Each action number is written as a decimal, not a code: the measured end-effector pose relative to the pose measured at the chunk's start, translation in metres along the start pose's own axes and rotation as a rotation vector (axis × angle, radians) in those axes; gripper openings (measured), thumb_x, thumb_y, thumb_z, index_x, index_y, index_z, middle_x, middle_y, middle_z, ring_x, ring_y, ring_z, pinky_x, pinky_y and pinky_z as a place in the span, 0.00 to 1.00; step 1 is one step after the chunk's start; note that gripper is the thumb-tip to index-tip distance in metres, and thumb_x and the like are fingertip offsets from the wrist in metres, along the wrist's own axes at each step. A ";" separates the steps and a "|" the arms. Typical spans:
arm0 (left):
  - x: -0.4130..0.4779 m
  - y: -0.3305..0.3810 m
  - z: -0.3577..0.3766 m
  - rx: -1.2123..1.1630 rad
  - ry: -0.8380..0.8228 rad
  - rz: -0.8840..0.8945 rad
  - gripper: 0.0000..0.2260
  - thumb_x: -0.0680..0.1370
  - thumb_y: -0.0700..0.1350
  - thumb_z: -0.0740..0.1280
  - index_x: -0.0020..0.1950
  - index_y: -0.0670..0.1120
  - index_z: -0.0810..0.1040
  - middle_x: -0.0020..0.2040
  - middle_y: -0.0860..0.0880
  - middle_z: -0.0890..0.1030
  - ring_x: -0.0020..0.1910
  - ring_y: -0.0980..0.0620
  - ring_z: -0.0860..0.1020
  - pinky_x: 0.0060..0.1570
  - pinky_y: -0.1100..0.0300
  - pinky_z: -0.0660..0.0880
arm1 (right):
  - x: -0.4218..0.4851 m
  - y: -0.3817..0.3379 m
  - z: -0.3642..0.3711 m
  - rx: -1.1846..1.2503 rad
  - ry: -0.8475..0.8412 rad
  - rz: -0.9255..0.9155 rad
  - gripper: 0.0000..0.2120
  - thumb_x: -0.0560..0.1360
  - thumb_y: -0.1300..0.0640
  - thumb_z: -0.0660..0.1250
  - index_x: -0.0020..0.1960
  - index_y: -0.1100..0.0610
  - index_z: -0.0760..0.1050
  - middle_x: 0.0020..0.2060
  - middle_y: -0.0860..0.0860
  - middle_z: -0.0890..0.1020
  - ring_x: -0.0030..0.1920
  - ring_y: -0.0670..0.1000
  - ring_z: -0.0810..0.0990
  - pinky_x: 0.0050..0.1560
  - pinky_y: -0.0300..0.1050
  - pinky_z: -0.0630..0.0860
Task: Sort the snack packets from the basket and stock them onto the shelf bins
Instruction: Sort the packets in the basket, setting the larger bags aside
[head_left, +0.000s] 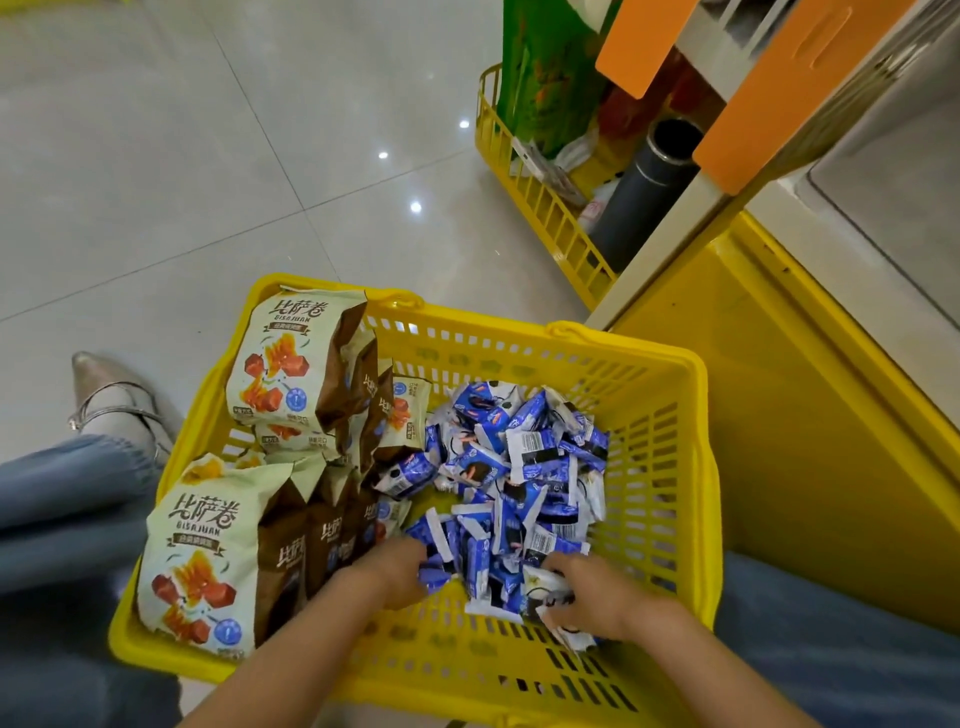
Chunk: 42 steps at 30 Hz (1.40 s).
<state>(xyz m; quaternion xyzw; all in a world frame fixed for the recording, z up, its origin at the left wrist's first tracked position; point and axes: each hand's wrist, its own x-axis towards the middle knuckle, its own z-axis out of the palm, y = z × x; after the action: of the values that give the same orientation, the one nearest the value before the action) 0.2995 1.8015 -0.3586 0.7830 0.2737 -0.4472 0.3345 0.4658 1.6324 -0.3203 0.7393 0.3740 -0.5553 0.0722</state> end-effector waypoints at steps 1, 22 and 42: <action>-0.002 0.001 -0.001 -0.045 0.013 -0.001 0.09 0.79 0.44 0.59 0.54 0.40 0.72 0.52 0.41 0.75 0.52 0.44 0.74 0.46 0.54 0.70 | 0.000 -0.001 0.001 -0.039 0.023 -0.015 0.22 0.76 0.51 0.65 0.68 0.53 0.66 0.56 0.52 0.78 0.53 0.53 0.78 0.44 0.41 0.72; -0.081 0.054 -0.039 -0.656 0.671 0.380 0.14 0.80 0.46 0.61 0.66 0.51 0.69 0.52 0.57 0.74 0.52 0.62 0.73 0.51 0.73 0.69 | -0.018 -0.063 -0.054 0.812 0.525 -0.194 0.07 0.74 0.47 0.66 0.46 0.50 0.73 0.37 0.44 0.79 0.37 0.37 0.78 0.37 0.34 0.76; -0.121 -0.102 -0.062 -0.944 1.046 -0.136 0.12 0.82 0.52 0.52 0.57 0.49 0.71 0.48 0.51 0.76 0.50 0.50 0.75 0.48 0.55 0.69 | 0.083 -0.144 -0.028 0.070 0.451 -0.233 0.22 0.76 0.61 0.66 0.68 0.58 0.64 0.67 0.55 0.70 0.65 0.54 0.71 0.64 0.47 0.69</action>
<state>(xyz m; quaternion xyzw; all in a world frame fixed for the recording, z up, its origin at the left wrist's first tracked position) 0.2033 1.8975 -0.2565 0.6477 0.6114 0.1341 0.4345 0.4047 1.7881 -0.3380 0.7984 0.4439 -0.3935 -0.1030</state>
